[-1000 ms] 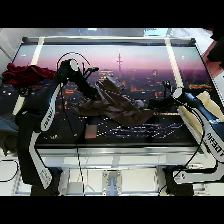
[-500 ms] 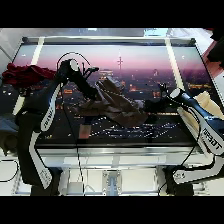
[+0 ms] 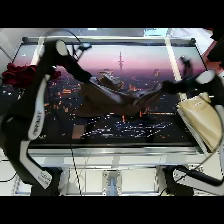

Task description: Fold the shirts.

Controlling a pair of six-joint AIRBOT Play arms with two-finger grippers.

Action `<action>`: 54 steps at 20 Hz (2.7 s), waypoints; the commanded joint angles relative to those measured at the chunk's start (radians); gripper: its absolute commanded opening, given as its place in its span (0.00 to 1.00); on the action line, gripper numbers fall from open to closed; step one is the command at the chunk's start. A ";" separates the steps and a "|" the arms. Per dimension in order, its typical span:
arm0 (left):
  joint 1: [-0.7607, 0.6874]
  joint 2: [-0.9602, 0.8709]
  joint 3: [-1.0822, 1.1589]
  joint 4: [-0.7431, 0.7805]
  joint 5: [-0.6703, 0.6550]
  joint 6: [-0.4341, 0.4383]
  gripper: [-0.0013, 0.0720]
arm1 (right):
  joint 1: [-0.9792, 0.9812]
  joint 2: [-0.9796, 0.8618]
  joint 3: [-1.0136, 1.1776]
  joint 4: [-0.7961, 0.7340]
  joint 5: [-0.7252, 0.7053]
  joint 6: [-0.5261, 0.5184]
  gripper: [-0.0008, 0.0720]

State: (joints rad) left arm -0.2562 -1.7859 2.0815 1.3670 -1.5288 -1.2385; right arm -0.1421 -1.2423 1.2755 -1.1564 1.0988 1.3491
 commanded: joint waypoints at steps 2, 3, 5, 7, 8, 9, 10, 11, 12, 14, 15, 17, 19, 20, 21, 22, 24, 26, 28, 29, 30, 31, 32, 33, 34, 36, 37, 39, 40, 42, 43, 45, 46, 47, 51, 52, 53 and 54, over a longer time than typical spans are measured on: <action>0.001 0.298 0.020 0.299 -0.043 -0.072 0.04 | -0.055 0.274 0.178 -0.185 0.072 -0.004 0.05; 0.001 0.372 0.020 0.326 -0.038 -0.074 0.04 | -0.054 0.330 0.216 -0.216 0.072 -0.004 0.05; 0.001 0.521 0.020 0.352 0.001 -0.079 0.04 | -0.055 0.416 0.289 -0.264 0.063 -0.004 0.05; 0.001 0.644 0.020 0.356 0.101 -0.145 0.03 | -0.055 0.467 0.358 -0.277 0.043 -0.004 0.05; 0.001 0.685 0.020 0.351 0.146 -0.157 0.03 | -0.055 0.477 0.381 -0.265 0.031 -0.003 0.05; 0.001 0.703 0.020 0.331 0.160 -0.156 0.03 | -0.055 0.478 0.394 -0.220 0.025 -0.003 0.05; 0.001 0.704 0.017 0.308 0.158 -0.156 0.03 | -0.054 0.473 0.393 -0.159 0.023 -0.004 0.05; 0.001 0.698 -0.011 0.288 0.174 -0.154 0.03 | -0.053 0.460 0.385 -0.102 0.024 -0.005 0.05; 0.001 0.687 -0.065 0.273 0.198 -0.149 0.03 | -0.052 0.438 0.368 -0.056 0.023 -0.011 0.05; 0.001 0.628 -0.182 0.272 0.200 -0.150 0.03 | -0.052 0.381 0.315 0.009 0.024 -0.011 0.05; 0.001 0.579 -0.242 0.272 0.196 -0.150 0.03 | -0.051 0.341 0.277 0.029 0.026 -0.012 0.05; 0.001 0.458 -0.346 0.272 0.198 -0.149 0.03 | -0.034 0.253 0.182 0.035 0.025 -0.012 0.05; 0.001 0.309 -0.415 0.271 0.206 -0.150 0.04 | 0.001 0.152 0.071 0.035 0.001 -0.011 0.05; 0.001 0.230 -0.432 0.271 0.219 -0.150 0.04 | 0.027 0.097 0.011 0.034 -0.035 -0.011 0.05; 0.001 0.151 -0.438 0.271 0.240 -0.150 0.04 | 0.051 0.045 -0.042 0.034 -0.080 -0.011 0.05; 0.000 0.069 -0.438 0.271 0.261 -0.151 0.04 | 0.077 -0.008 -0.092 0.034 -0.145 -0.011 0.05; 0.000 -0.050 -0.438 0.273 0.327 -0.167 0.04 | 0.121 -0.101 -0.157 0.035 -0.275 -0.010 0.05; 0.001 -0.106 -0.437 0.288 0.414 -0.225 0.06 | 0.160 -0.177 -0.190 0.034 -0.414 0.015 0.05; 0.000 -0.109 -0.427 0.309 0.501 -0.265 0.31 | 0.184 -0.216 -0.191 0.035 -0.529 0.022 0.05; 0.000 -0.109 -0.402 0.313 0.520 -0.266 0.54 | 0.188 -0.219 -0.191 0.036 -0.577 0.021 0.05; 0.001 -0.109 -0.360 0.322 0.520 -0.267 0.69 | 0.187 -0.216 -0.188 0.042 -0.610 0.022 0.05; 0.001 -0.109 -0.303 0.340 0.505 -0.272 0.71 | 0.183 -0.215 -0.180 0.039 -0.618 0.021 0.10; 0.001 -0.107 -0.240 0.361 0.484 -0.282 0.71 | 0.176 -0.215 -0.163 0.035 -0.610 0.021 0.26; 0.001 -0.100 -0.168 0.392 0.463 -0.284 0.71 | 0.166 -0.214 -0.142 0.031 -0.586 0.020 0.44; 0.001 -0.084 -0.106 0.422 0.447 -0.284 0.71 | 0.154 -0.212 -0.116 0.021 -0.548 0.019 0.50; 0.001 -0.018 -0.025 0.497 0.428 -0.284 0.71 | 0.122 -0.191 -0.066 -0.051 -0.460 0.021 0.50; 0.004 0.039 -0.025 0.528 0.426 -0.284 0.71 | 0.101 -0.172 -0.049 -0.093 -0.418 0.026 0.49; 0.023 0.132 -0.026 0.522 0.369 -0.285 0.70 | 0.051 -0.121 -0.027 -0.180 -0.327 0.059 0.49; 0.037 0.170 -0.038 0.501 0.322 -0.288 0.70 | 0.024 -0.091 -0.025 -0.220 -0.280 0.070 0.50; 0.072 0.244 -0.127 0.425 0.198 -0.289 0.70 | -0.024 -0.044 -0.025 -0.275 -0.183 0.069 0.49; 0.087 0.275 -0.197 0.392 0.156 -0.288 0.70 | -0.046 -0.026 -0.025 -0.299 -0.141 0.069 0.49; 0.106 0.351 -0.423 0.311 0.188 -0.288 0.70 | -0.082 -0.003 -0.026 -0.313 -0.090 0.064 0.50; 0.107 0.393 -0.555 0.241 0.243 -0.289 0.70 | -0.096 0.004 -0.026 -0.311 -0.071 0.064 0.50; 0.106 0.436 -0.705 0.146 0.337 -0.289 0.70 | -0.104 0.006 -0.026 -0.307 -0.058 0.064 0.50; 0.106 0.507 -1.158 -0.232 0.772 -0.287 0.70 | -0.100 0.007 -0.028 -0.244 -0.048 0.032 0.50; 0.106 0.505 -1.218 -0.274 0.819 -0.287 0.70 | -0.099 0.008 -0.028 -0.213 -0.044 0.014 0.50; 0.106 0.505 -1.267 -0.294 0.851 -0.287 0.70 | -0.096 0.008 -0.028 -0.189 -0.041 0.006 0.50; 0.106 0.505 -1.302 -0.303 0.868 -0.287 0.70 | -0.095 0.008 -0.028 -0.169 -0.041 0.003 0.50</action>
State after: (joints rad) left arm -0.1513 -1.3003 0.9611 1.2198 -0.8326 -1.5272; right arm -0.2367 -1.2377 1.2476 -1.3888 1.0374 1.3819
